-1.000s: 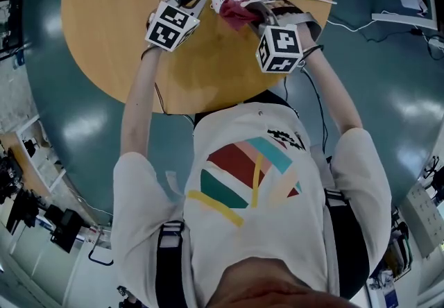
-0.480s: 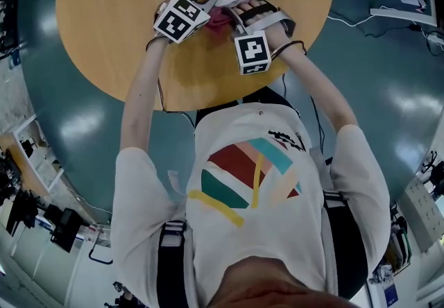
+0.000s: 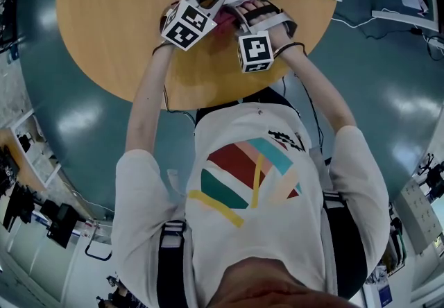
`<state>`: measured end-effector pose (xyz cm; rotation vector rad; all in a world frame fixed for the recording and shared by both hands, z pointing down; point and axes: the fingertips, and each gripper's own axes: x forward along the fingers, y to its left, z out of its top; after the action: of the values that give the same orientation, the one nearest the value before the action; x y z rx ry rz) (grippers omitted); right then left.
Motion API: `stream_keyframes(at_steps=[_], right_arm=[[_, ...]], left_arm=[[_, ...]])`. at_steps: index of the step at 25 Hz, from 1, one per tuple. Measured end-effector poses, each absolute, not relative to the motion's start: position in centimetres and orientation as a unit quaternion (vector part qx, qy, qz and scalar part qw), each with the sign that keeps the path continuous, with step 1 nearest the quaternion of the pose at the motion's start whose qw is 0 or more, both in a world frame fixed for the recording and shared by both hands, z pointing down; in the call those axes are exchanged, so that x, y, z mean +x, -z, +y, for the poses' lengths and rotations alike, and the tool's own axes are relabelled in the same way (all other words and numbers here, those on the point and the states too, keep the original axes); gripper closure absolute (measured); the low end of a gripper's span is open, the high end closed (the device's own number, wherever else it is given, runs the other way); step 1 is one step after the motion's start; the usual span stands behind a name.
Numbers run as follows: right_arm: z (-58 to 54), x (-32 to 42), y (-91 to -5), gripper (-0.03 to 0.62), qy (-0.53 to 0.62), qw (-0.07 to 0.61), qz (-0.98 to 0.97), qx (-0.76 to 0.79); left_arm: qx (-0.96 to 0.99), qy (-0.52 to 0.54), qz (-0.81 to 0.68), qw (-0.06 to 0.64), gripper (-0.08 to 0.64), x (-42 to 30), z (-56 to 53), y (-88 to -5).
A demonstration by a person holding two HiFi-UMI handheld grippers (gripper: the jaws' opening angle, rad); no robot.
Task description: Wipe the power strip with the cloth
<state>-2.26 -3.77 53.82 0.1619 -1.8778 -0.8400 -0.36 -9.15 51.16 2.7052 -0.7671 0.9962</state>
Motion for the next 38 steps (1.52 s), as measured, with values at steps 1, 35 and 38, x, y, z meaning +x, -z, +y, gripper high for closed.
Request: stream_keyframes(at_steps=[1,35,38], right_arm=[[-3.8,-2.1,-54.0,0.554,0.344,0.513,-0.784,0.067],[-11.4,10.6,-46.6,0.554,0.238,0.506,-0.819,0.133],[-13.7,7.4,-45.1,0.553,0.240,0.487,-0.837,0.075]], left_arm=[[0.903,-0.338,-0.253,0.075,0.523,-0.4,-9.2,-51.2],[0.886,-0.338,-0.306,0.083,0.523,1.3,-7.1,-50.9],[0.875,-0.335,-0.335,0.097,0.523,1.8,-7.6,-51.2]])
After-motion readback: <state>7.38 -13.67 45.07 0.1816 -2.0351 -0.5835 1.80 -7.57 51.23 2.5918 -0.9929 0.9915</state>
